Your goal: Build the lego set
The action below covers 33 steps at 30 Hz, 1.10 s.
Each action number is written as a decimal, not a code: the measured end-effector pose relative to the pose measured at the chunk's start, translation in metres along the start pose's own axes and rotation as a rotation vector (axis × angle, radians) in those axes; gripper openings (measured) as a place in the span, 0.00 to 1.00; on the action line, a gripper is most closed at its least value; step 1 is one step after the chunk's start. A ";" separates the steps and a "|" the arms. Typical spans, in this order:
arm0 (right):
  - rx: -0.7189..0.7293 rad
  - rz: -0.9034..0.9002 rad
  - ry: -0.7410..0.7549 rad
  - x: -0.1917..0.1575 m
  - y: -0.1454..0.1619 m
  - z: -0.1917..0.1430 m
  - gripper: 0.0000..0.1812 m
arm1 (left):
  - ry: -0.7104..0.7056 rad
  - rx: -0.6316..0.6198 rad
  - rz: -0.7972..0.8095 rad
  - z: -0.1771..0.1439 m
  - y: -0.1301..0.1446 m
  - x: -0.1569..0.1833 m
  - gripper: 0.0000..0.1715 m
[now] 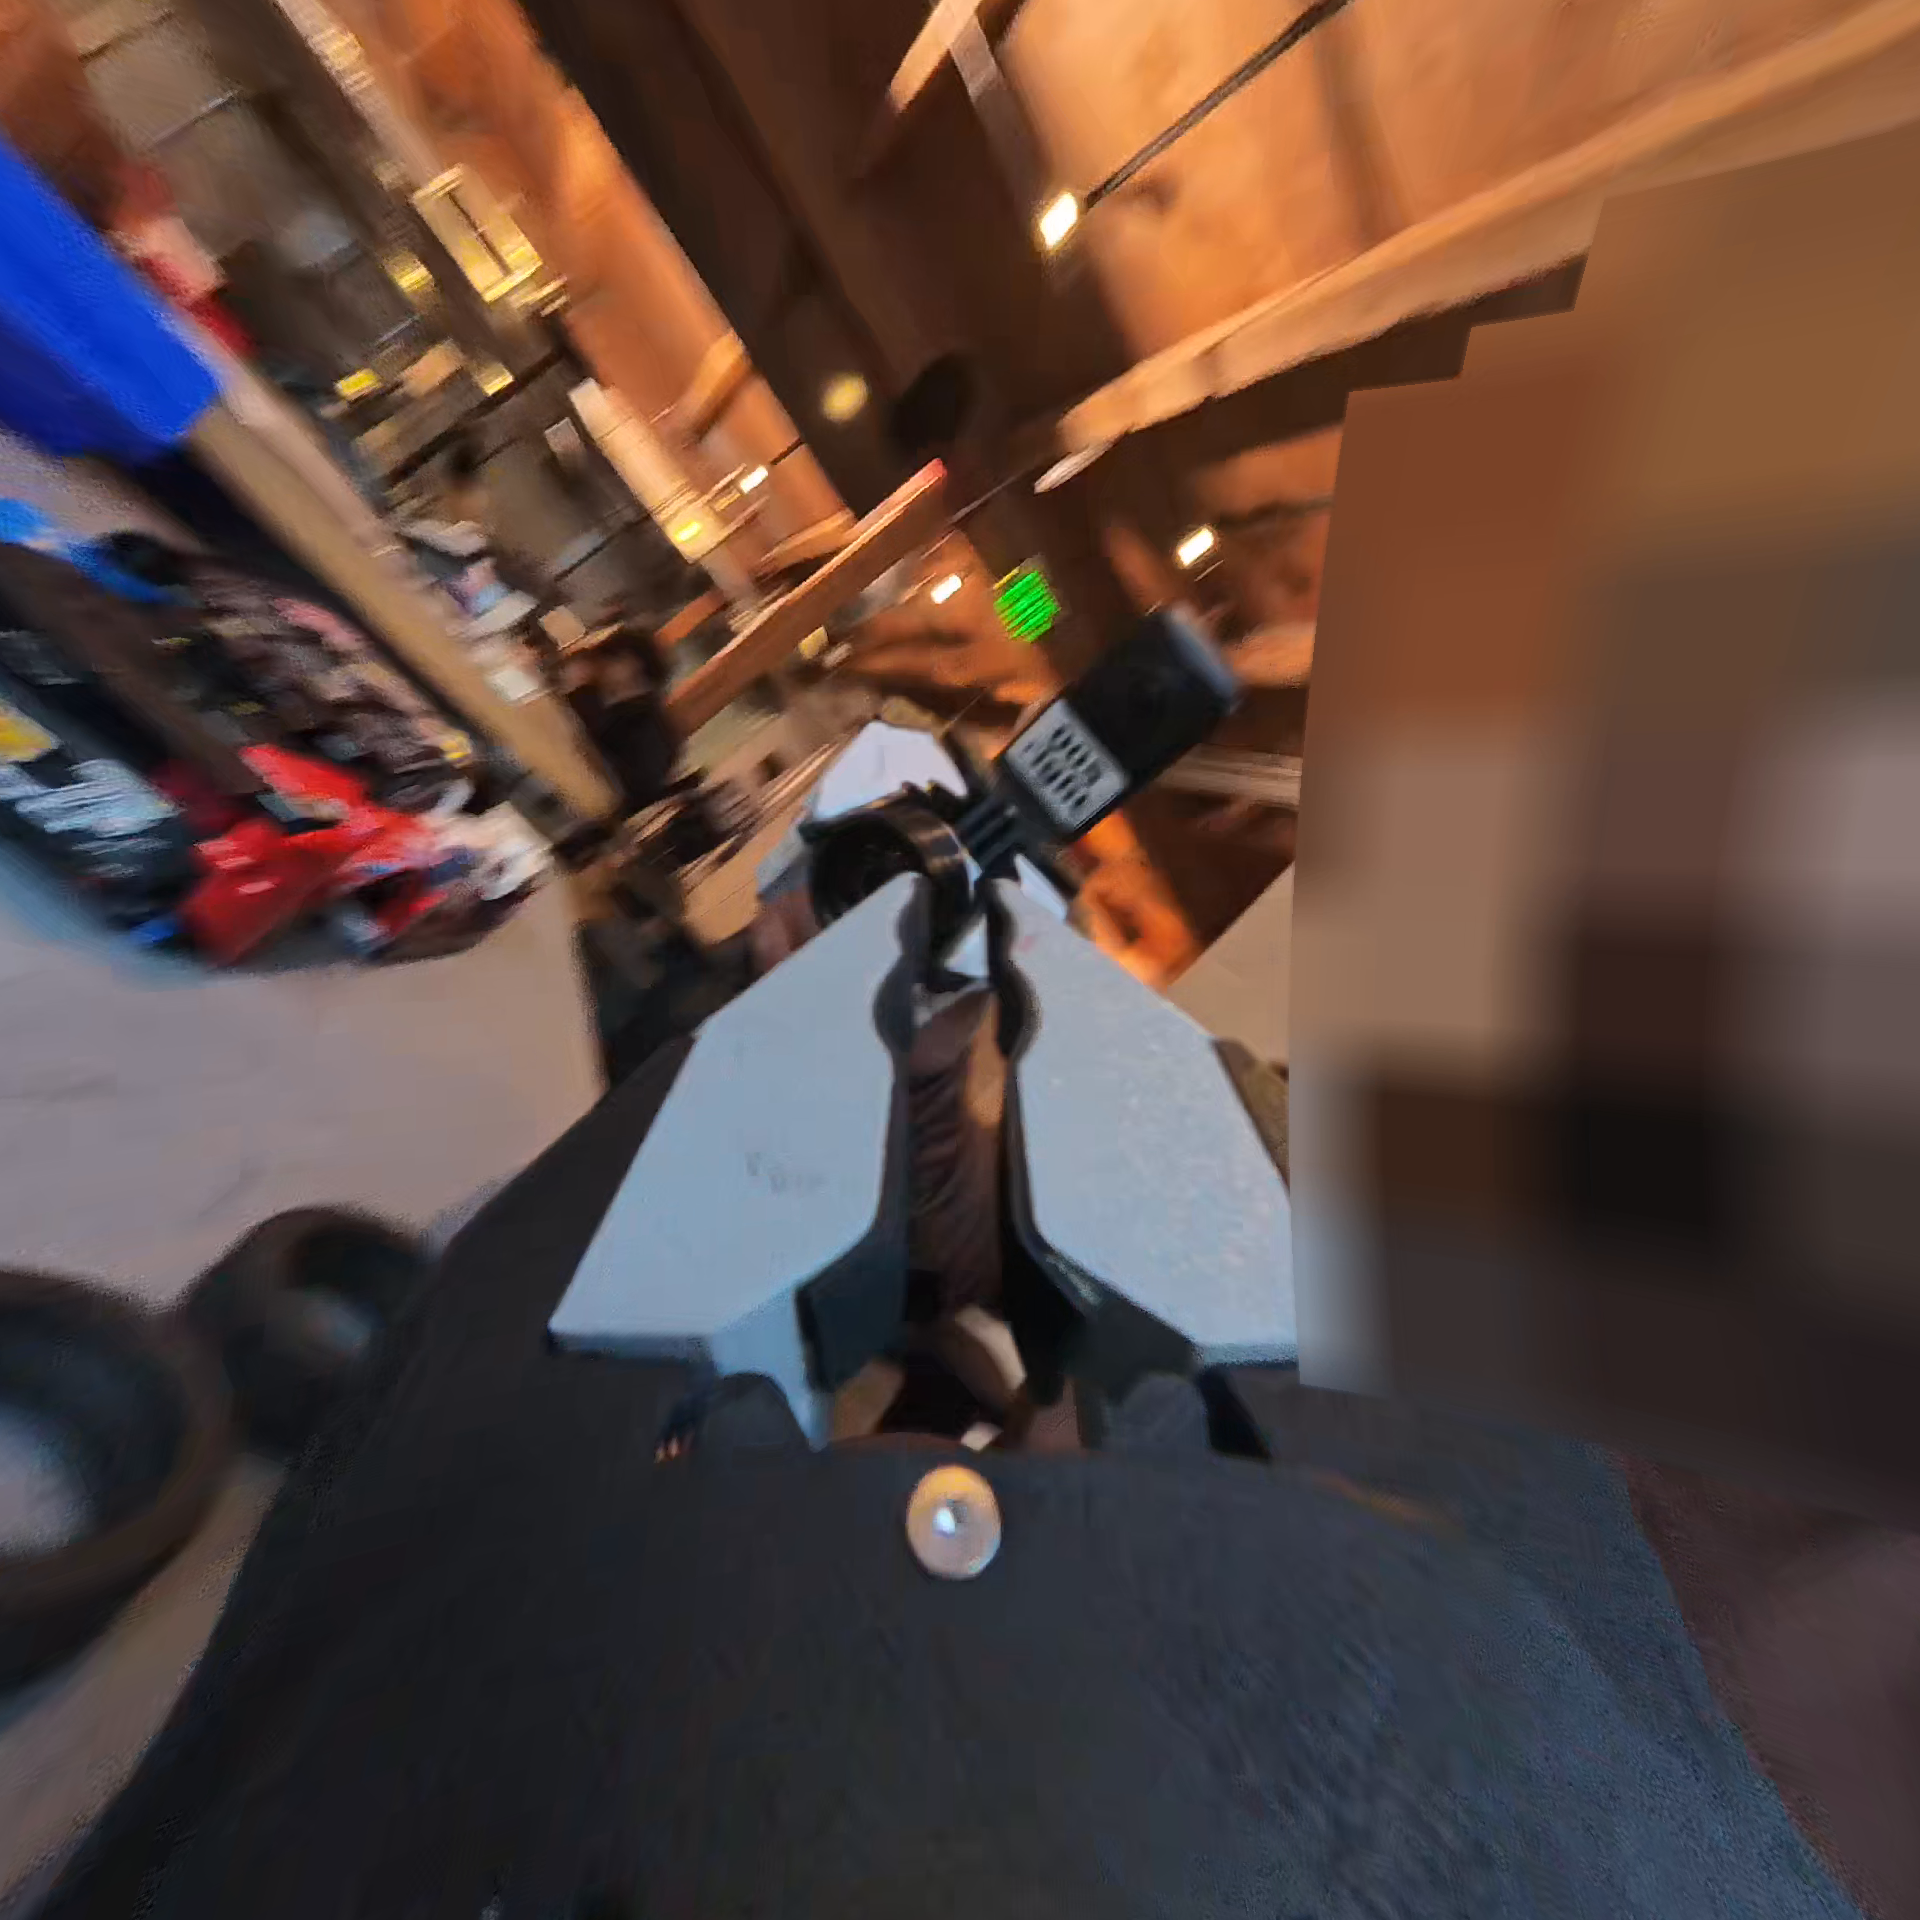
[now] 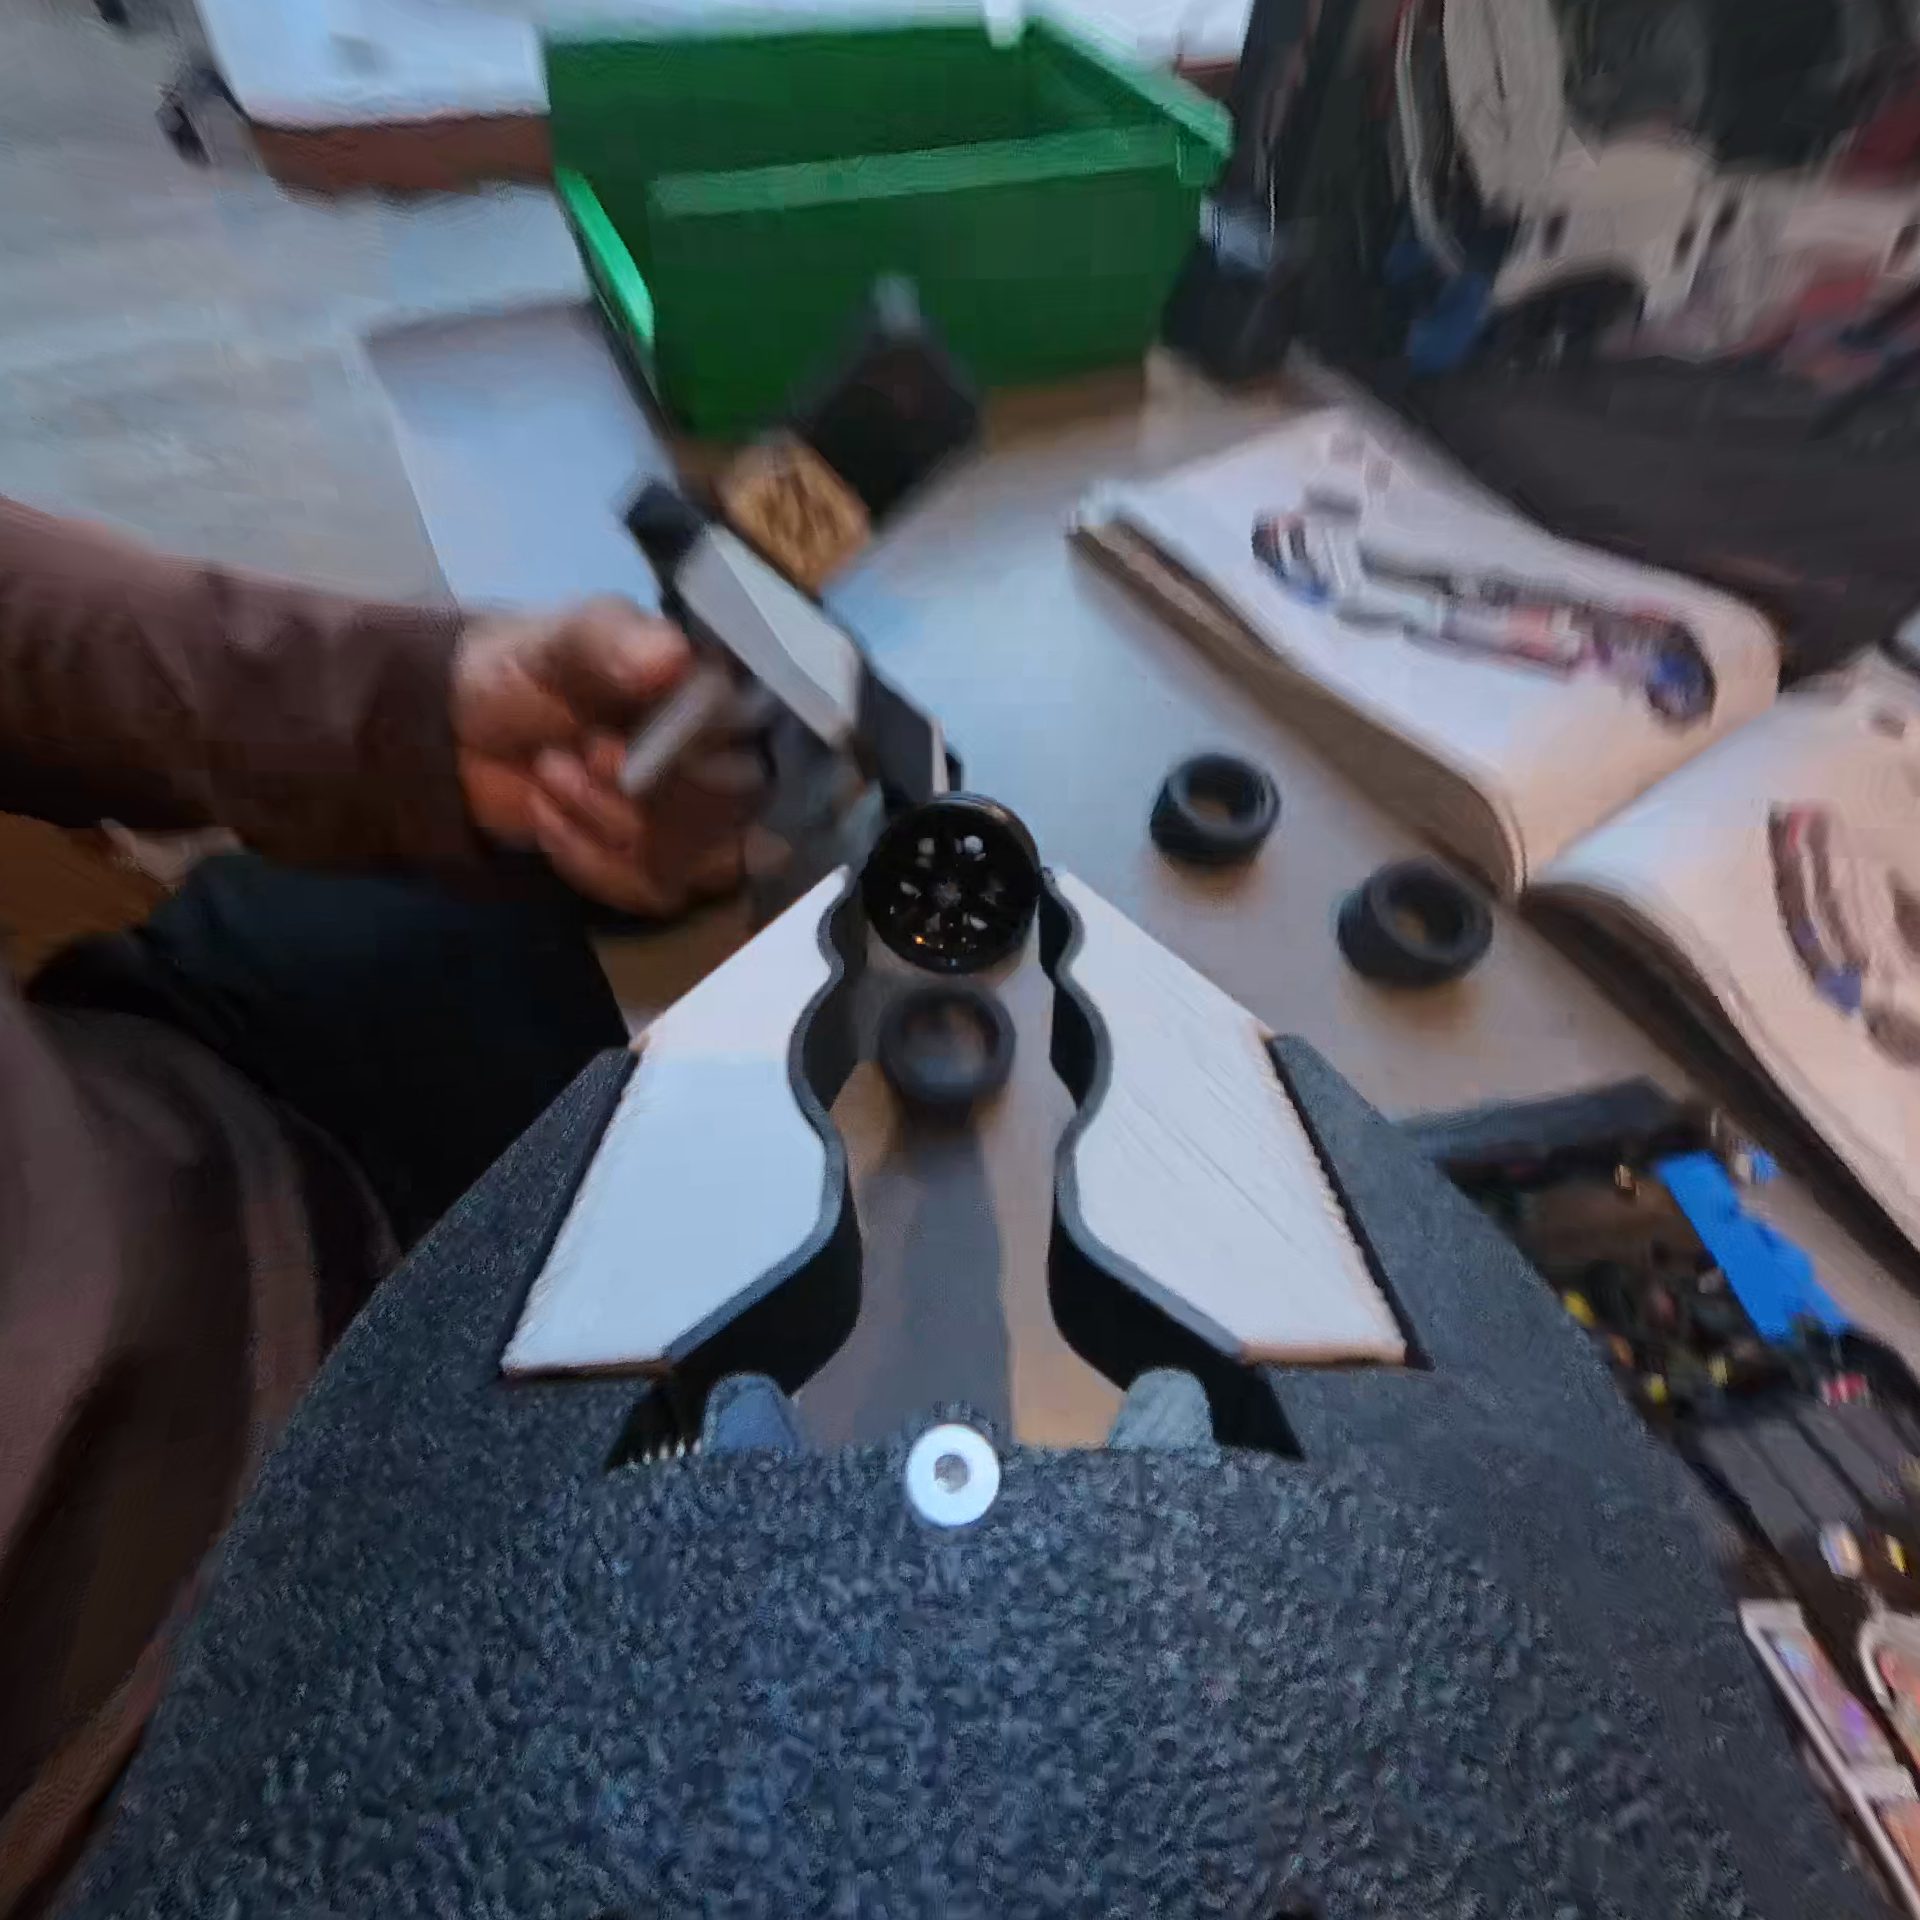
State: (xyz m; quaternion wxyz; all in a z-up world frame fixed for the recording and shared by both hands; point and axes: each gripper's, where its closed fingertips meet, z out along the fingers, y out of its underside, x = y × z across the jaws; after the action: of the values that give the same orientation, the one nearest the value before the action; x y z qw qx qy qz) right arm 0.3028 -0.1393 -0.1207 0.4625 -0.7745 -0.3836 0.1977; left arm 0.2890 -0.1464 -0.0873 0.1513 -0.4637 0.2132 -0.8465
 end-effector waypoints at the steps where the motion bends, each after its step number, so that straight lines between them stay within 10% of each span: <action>1: -0.085 0.016 0.008 0.005 0.021 0.002 0.17 | -0.078 -0.074 0.067 -0.003 0.003 -0.006 0.10; 7: -0.367 0.128 -0.014 0.009 0.101 0.002 0.17 | -0.599 -0.644 0.599 -0.037 0.024 -0.056 0.24; 18: -0.413 0.076 -0.060 0.003 0.116 0.014 0.17 | -0.758 -1.231 0.778 -0.062 0.062 -0.109 0.24; 24: -0.299 0.113 -0.041 0.009 0.094 -0.003 0.21 | -0.850 -1.030 1.100 -0.043 0.025 -0.100 0.24; 28: 0.000 0.193 -0.103 0.007 0.028 -0.024 0.20 | -0.833 -0.671 1.333 -0.005 -0.008 -0.040 0.23; 33: 0.274 0.305 -0.233 -0.003 -0.046 -0.050 0.20 | -0.853 -0.613 1.434 0.022 -0.010 -0.001 0.24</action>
State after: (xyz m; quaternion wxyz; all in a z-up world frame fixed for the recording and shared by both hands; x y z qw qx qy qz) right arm 0.3149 -0.1569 -0.0563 0.4807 -0.7255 -0.2826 0.4033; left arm 0.3079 -0.1427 -0.0721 0.5809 -0.5145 0.5951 -0.2092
